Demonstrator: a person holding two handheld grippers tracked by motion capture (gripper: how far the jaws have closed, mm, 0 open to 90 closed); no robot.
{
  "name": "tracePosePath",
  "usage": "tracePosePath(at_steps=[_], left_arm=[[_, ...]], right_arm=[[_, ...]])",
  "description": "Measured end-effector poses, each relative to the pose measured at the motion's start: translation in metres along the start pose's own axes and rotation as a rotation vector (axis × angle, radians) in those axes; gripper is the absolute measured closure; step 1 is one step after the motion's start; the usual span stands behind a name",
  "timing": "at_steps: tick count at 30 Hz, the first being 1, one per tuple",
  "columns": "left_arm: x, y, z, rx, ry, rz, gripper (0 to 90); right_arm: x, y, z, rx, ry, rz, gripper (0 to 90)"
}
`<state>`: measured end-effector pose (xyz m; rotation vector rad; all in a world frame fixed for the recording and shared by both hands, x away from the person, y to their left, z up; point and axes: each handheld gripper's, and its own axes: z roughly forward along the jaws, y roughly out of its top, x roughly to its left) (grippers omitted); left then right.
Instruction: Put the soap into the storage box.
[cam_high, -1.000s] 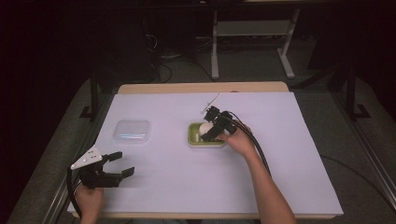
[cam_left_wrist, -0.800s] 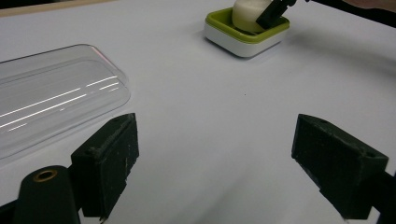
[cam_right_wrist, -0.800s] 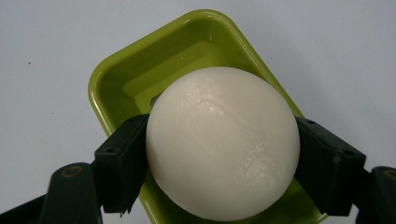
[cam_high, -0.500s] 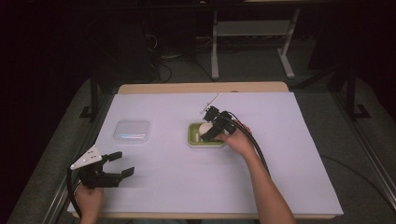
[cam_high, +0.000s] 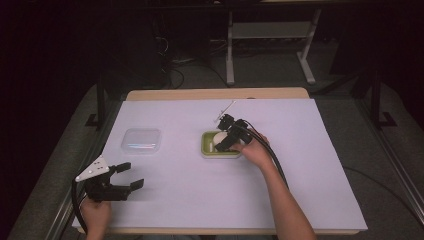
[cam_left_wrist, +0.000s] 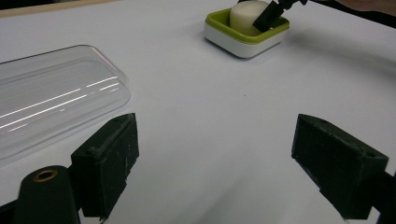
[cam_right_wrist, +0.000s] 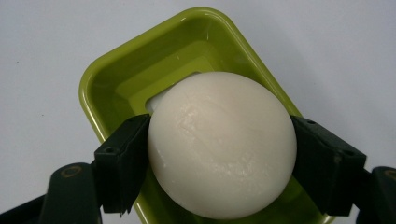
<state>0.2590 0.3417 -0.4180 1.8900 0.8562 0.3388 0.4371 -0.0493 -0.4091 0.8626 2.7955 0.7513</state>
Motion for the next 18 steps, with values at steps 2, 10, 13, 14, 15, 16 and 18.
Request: tracePosePath(at_steps=[2, 10, 13, 14, 15, 16, 18], left_arm=[[0.0, 0.0, 0.0, -0.003, -0.001, -0.002, 14.5], [-0.001, 0.0, 0.0, -0.001, 0.001, -0.004, 14.5], [-0.001, 0.0, 0.0, -0.001, 0.0, -0.005, 14.5], [-0.001, 0.0, 0.001, -0.001, -0.001, -0.004, 14.5], [-0.001, 0.0, 0.001, 0.0, -0.001, -0.004, 14.5], [-0.001, 0.0, 0.001, -0.001, -0.001, -0.005, 14.5], [-0.001, 0.0, 0.001, 0.002, -0.002, -0.007, 14.5]], right_arm=[[0.0, 0.0, 0.0, -0.004, -0.002, 0.005, 23.4], [0.001, 0.001, -0.005, -0.035, -0.006, 0.005, 24.4], [0.001, 0.0, -0.008, -0.041, -0.006, 0.006, 24.8], [0.001, 0.0, -0.008, -0.041, -0.005, 0.007, 24.7], [0.0, -0.001, -0.008, -0.039, -0.001, 0.013, 24.8], [0.0, -0.002, -0.009, -0.04, 0.002, 0.014, 24.7], [-0.002, -0.004, -0.011, -0.047, 0.012, 0.018, 24.6]])
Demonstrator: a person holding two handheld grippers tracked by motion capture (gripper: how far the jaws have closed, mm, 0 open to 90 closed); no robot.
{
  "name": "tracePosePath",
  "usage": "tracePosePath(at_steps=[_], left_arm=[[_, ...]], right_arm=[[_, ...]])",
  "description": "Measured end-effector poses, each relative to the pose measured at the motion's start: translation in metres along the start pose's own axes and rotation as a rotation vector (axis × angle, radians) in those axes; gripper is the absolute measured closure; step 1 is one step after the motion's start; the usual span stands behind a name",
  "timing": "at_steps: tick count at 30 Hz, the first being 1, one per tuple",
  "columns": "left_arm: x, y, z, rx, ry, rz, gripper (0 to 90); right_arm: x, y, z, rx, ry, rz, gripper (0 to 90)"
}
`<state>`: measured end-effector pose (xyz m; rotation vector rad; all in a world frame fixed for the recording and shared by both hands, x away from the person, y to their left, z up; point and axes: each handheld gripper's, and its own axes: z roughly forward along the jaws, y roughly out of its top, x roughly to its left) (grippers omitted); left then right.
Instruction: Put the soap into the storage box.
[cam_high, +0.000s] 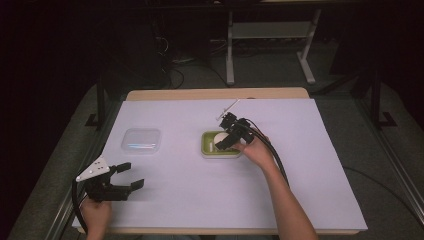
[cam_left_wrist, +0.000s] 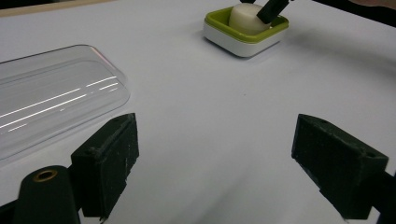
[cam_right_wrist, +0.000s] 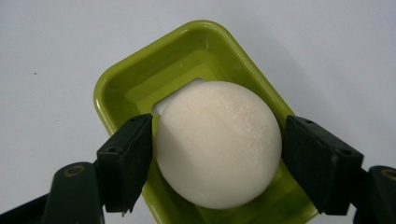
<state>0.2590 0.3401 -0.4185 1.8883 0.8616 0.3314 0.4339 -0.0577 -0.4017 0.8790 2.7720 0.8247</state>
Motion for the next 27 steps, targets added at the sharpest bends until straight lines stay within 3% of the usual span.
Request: tracePosePath(at_steps=[5, 27], left_arm=[[0.0, 0.0, 0.001, 0.001, 0.001, 0.007, 14.5], [0.0, 0.0, 0.001, 0.007, 0.0, 0.008, 14.5]], right_arm=[[-0.002, -0.005, -0.009, -0.035, 0.021, 0.016, 24.6], [-0.001, -0.028, -0.036, -0.084, 0.064, 0.049, 24.0]])
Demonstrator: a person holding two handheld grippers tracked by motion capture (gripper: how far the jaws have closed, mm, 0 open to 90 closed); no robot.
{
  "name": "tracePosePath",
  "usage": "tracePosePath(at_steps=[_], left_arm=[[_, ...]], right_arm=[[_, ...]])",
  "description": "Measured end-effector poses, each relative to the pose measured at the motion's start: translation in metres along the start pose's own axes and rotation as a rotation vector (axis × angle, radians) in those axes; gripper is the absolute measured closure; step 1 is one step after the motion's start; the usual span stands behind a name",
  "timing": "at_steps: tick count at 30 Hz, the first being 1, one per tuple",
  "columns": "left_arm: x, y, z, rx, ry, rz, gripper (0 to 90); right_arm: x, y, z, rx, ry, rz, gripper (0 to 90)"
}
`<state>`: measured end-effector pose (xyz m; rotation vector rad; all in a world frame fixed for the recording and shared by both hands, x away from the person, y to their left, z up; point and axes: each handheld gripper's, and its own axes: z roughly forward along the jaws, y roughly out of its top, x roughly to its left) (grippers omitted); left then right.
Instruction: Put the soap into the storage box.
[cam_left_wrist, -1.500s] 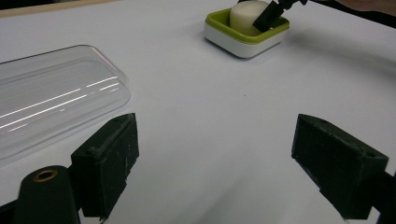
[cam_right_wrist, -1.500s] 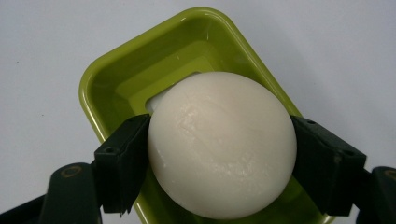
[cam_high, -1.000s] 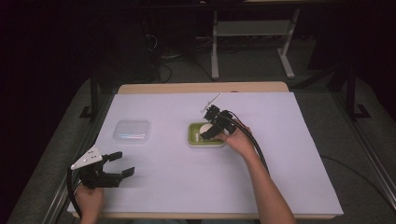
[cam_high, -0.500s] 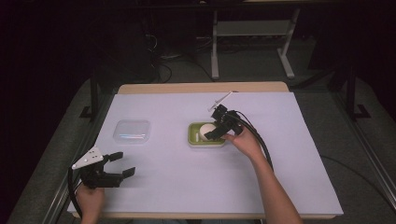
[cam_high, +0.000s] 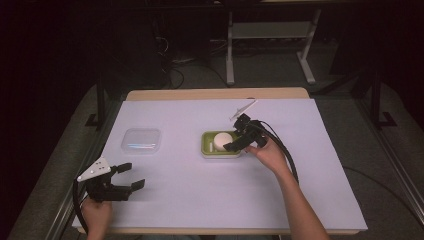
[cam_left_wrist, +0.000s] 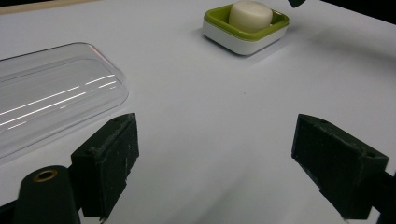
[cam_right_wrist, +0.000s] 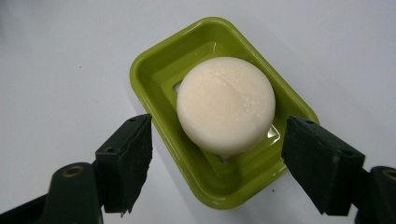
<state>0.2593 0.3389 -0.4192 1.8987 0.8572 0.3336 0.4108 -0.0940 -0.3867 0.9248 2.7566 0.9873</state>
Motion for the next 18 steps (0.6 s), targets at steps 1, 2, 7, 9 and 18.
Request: tracePosePath(at_steps=[1, 2, 7, 9, 18], left_arm=[[0.0, 0.0, 0.0, 0.001, 0.001, 0.001, 14.5], [0.0, 0.0, 0.0, 0.001, 0.001, 0.001, 14.5], [0.0, 0.0, 0.0, 0.002, 0.001, -0.001, 14.5], [-0.001, 0.0, 0.001, -0.001, 0.0, -0.004, 14.5], [-0.001, 0.0, 0.001, -0.001, 0.002, -0.006, 14.5]], right_arm=[[-0.001, -0.001, -0.001, -0.006, -0.003, -0.008, 24.0], [-0.001, -0.003, -0.002, -0.003, -0.003, -0.002, 24.0], [-0.002, -0.009, -0.006, -0.008, 0.003, 0.006, 24.0], [-0.002, -0.011, -0.009, -0.009, 0.007, 0.012, 23.7], [-0.003, -0.021, -0.019, -0.03, 0.016, 0.022, 23.7]])
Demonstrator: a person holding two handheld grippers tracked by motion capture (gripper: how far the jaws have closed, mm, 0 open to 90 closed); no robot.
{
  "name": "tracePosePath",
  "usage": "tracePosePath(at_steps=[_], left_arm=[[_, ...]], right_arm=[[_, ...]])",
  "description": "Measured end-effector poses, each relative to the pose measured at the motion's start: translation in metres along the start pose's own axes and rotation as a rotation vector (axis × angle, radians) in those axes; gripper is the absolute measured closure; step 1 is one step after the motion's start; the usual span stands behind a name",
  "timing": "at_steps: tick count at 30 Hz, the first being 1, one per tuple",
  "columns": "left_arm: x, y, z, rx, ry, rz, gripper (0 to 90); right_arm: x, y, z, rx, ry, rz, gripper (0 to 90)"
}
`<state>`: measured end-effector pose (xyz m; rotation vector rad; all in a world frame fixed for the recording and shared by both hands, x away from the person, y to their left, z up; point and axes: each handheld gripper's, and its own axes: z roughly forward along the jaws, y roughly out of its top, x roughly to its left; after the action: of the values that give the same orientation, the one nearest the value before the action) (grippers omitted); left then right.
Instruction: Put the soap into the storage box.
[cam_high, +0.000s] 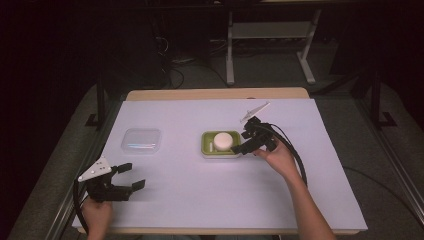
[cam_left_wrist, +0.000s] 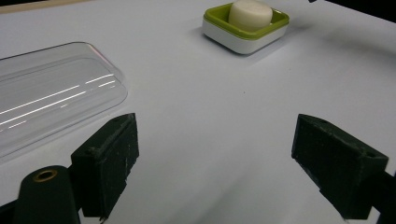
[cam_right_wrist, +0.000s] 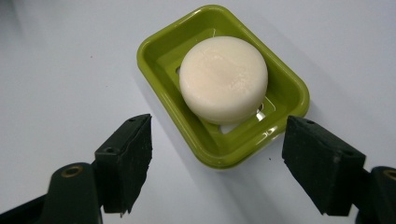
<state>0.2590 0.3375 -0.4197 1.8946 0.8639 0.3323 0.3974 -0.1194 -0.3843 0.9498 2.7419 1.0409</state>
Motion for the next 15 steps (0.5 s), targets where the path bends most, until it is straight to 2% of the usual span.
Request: tracePosePath(at_steps=[5, 15], left_arm=[[0.001, 0.0, 0.0, 0.007, 0.0, 0.014, 14.5], [0.001, 0.0, 0.0, 0.008, 0.001, 0.013, 14.5]], right_arm=[[0.0, -0.006, -0.004, -0.005, 0.002, 0.01, 23.7], [0.001, -0.014, -0.013, -0.012, 0.0, 0.008, 23.5]])
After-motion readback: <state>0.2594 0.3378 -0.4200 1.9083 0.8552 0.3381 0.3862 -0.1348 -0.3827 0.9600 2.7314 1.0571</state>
